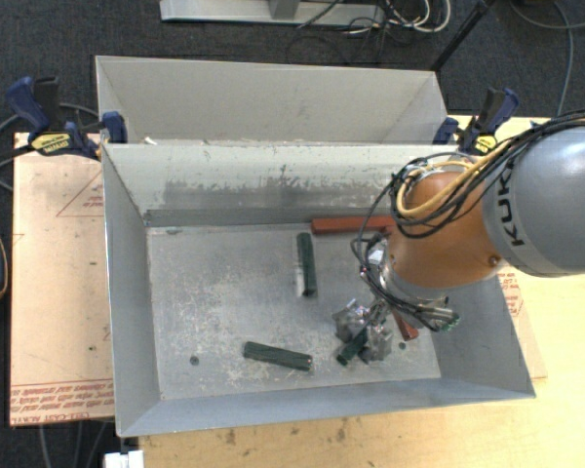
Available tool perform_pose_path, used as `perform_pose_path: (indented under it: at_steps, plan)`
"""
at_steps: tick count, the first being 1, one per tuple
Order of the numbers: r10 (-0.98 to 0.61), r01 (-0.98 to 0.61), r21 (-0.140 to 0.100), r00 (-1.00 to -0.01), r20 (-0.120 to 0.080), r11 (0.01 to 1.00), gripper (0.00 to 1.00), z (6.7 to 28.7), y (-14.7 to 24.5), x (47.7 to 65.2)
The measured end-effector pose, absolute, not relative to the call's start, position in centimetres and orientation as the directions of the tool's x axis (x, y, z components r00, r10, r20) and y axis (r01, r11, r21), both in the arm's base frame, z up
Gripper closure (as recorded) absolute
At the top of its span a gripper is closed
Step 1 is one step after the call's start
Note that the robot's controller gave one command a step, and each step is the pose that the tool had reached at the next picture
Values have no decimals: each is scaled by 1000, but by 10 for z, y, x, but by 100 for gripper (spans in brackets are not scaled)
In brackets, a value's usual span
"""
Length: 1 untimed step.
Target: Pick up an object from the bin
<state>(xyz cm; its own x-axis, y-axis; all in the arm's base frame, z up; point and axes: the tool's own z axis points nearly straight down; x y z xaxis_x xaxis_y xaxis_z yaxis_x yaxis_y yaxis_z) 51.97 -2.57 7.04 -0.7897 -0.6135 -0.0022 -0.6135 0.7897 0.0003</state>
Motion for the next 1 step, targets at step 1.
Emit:
perform_pose_path:
  at_steps: [1]
  plan:
    - [-602,-602,-6,-799,-9,799,100,212,-31,518]
